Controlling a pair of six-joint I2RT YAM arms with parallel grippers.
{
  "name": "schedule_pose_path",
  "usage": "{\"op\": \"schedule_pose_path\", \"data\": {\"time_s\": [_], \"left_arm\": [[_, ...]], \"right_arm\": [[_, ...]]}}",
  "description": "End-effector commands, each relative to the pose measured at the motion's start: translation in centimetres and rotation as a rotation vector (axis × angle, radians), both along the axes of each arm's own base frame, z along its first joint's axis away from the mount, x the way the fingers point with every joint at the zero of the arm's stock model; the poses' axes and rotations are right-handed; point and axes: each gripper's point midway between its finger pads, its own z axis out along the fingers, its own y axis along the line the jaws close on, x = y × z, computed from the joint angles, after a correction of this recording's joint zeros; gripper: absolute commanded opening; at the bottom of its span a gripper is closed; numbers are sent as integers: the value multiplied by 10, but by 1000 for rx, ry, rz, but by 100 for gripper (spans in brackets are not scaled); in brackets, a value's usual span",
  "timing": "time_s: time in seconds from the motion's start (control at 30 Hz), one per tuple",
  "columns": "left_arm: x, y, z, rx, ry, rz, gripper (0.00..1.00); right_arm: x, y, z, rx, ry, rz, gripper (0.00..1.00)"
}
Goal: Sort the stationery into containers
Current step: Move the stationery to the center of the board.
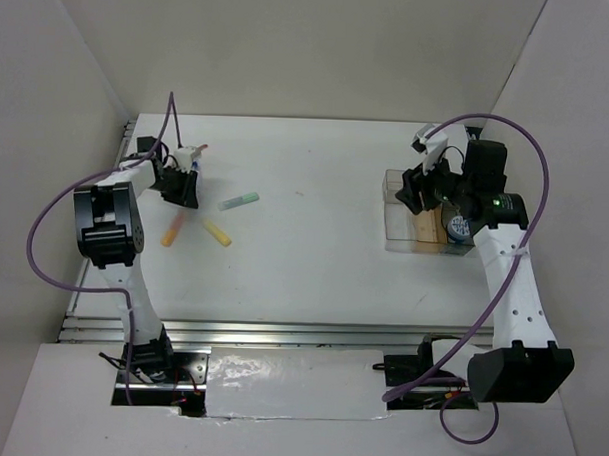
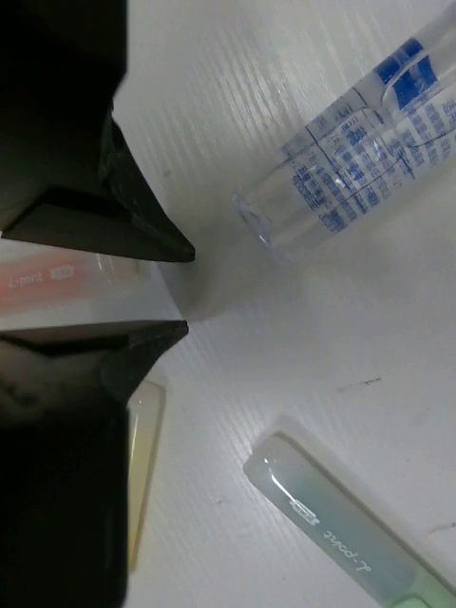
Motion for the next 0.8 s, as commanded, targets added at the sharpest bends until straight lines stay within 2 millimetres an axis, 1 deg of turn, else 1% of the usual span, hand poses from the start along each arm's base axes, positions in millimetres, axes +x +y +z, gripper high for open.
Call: {"op": "schedule_pose_path", "data": {"time_s": [0.0,0.03,0.07,0.13,0.17,0.23,0.3,0.37,0.4,0.43,0.47,0.53,0.57,0.6,0.63,0.67,0.73,0.77], "left_arm": [[17,-5,24,38,-61,35,45],[19,-3,23,29,-40,82,50],[23,3,27,37,-39,116,59],[27,5,31,7,-25,173,68],[28,7,34,0,-27,192,74],[30,6,37,-16,-28,210,78],[32,9,42,-12,-38,242,79],[34,7,41,-14,-40,243,80],[38,5,44,-20,-47,238,80],[39,1,39,-24,-33,230,80],[44,-2,42,-32,-42,225,80],[48,-11,37,-50,-28,208,78],[52,-15,39,-57,-34,206,78],[55,-27,41,-68,-41,184,77],[57,-31,42,-71,-43,181,77],[62,-35,46,-76,-61,184,77],[68,-47,46,-77,-69,181,78],[73,-51,50,-81,-82,187,78]], "right_arm": [[-9,10,9,76,-3,1,63],[-13,21,8,89,10,30,63],[-14,22,8,94,12,32,64],[-15,23,10,100,14,34,64],[-15,23,10,99,12,35,65],[-14,23,11,97,7,34,65],[-13,23,9,94,10,34,65],[-12,22,7,91,10,32,65],[-12,22,5,91,12,34,65],[-11,23,3,89,18,36,65],[-10,23,3,88,19,35,65],[-8,23,0,90,32,35,65],[-7,24,-1,90,34,36,65],[-7,24,-1,91,36,36,65],[-5,24,-1,92,39,35,65],[-5,25,-2,90,41,37,65],[-4,25,-4,89,46,38,66],[-4,25,-4,89,45,38,66]]}}
